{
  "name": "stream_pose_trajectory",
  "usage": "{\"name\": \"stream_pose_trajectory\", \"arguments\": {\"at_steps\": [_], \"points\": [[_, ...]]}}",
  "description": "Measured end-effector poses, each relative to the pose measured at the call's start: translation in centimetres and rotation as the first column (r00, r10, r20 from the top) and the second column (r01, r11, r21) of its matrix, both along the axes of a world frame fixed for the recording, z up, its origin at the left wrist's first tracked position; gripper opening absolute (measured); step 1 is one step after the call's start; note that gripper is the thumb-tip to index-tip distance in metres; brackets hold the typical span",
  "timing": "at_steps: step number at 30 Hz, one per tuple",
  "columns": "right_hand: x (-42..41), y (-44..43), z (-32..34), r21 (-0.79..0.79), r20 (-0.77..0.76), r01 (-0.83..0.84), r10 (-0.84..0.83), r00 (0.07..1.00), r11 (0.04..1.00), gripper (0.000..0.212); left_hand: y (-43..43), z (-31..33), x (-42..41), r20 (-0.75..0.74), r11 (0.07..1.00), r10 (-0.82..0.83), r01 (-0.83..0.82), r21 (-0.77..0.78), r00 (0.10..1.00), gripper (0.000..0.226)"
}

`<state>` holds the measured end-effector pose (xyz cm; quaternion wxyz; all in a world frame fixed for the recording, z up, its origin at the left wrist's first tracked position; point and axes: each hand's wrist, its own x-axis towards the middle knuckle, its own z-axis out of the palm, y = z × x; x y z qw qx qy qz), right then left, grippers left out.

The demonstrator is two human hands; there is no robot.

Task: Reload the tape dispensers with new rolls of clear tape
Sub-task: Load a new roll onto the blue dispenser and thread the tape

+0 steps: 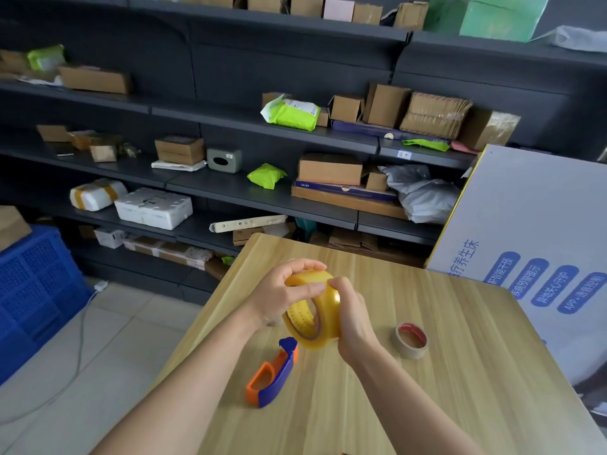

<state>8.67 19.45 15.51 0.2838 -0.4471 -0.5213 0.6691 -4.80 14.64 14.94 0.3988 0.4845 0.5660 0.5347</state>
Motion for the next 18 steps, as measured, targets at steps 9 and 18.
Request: {"name": "stream_pose_trajectory", "arguments": {"at_steps": [9,18], "points": [[-6.5,-1.2,-0.7,-0.097,-0.087,0.048,-0.057,0.995,0.994,0.035,-0.9,1.2,-8.2,0.052,0.975,-0.13,0.137,-0.173,0.99,0.031],[-9.7,-0.5,-0.9,-0.157,-0.155,0.199,-0.223,0.962,0.967,0.045,-0.9,1.5,-12.5,0.248,0.921,-0.248,0.307,-0.238,0.937,0.027]]}}
